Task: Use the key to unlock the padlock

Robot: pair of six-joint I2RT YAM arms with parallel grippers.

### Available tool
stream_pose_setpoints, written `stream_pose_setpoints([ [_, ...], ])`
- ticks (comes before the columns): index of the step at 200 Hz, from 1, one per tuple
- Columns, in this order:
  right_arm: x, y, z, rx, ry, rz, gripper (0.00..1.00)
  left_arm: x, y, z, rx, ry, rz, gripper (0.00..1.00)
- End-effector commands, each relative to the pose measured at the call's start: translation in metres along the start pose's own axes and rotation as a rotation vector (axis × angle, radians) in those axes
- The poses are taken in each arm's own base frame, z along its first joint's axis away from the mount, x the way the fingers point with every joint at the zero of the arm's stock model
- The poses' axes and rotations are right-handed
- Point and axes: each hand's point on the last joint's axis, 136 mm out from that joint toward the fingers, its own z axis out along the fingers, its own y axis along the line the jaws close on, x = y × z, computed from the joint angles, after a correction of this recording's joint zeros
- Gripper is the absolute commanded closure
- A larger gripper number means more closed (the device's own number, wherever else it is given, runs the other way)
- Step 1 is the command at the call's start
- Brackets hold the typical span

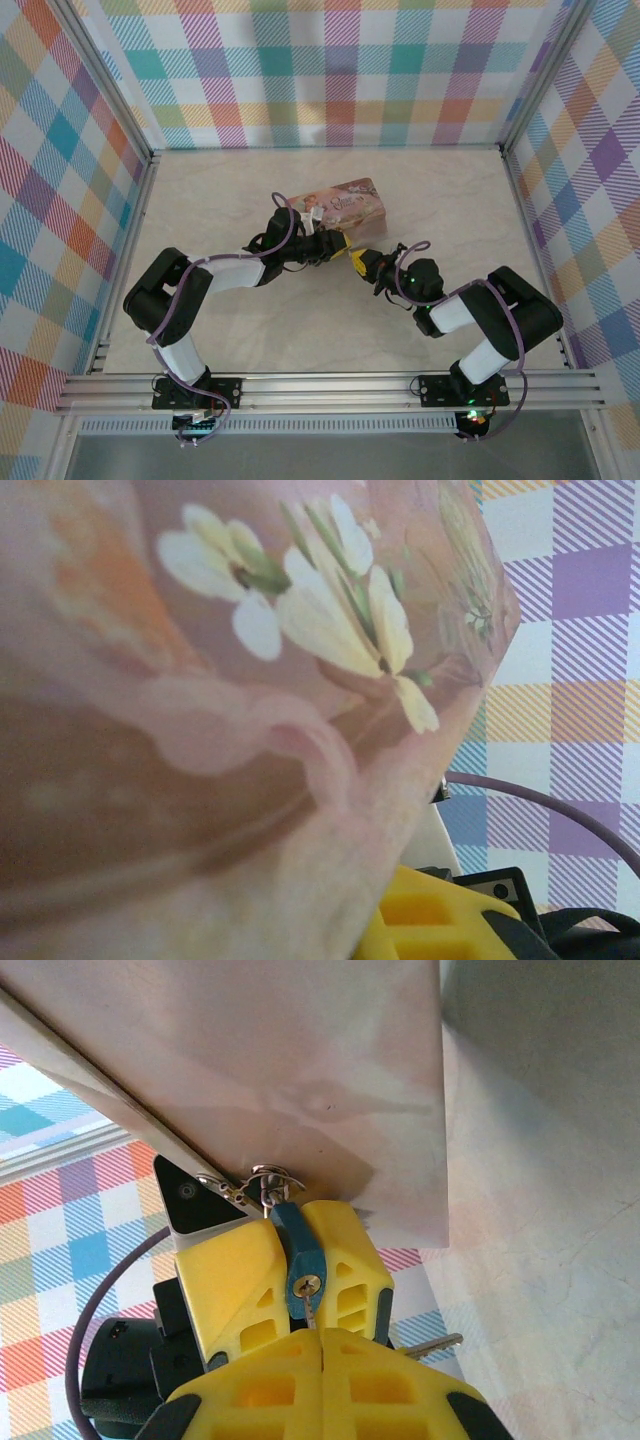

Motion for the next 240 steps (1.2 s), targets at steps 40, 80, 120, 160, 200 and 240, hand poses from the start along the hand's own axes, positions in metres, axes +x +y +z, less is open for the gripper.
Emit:
stream_pose_setpoints([
  [40, 0.000, 0.036, 0.022, -0.108, 0.010, -0.071, 1.00, 0.030, -0.044, -0.002, 0.133, 0.100, 0.049, 0.83],
  [80, 0.005, 0.055, 0.028, -0.152, 0.035, -0.096, 1.00, 0.031, -0.043, -0.002, 0.133, 0.108, 0.042, 0.83],
  [120, 0.007, 0.053, 0.028, -0.147, 0.043, -0.051, 1.00, 0.031, -0.044, -0.003, 0.133, 0.110, 0.044, 0.83],
  [160, 0.011, 0.049, 0.027, -0.133, 0.061, 0.070, 1.00, 0.032, -0.040, 0.000, 0.126, 0.115, 0.038, 0.82],
  [200, 0.011, 0.043, 0.031, -0.119, 0.057, 0.100, 1.00, 0.031, -0.043, 0.000, 0.140, 0.114, 0.039, 0.81],
  [240, 0.008, 0.050, 0.037, -0.137, 0.047, 0.075, 1.00, 0.031, -0.047, 0.000, 0.155, 0.120, 0.043, 0.84],
])
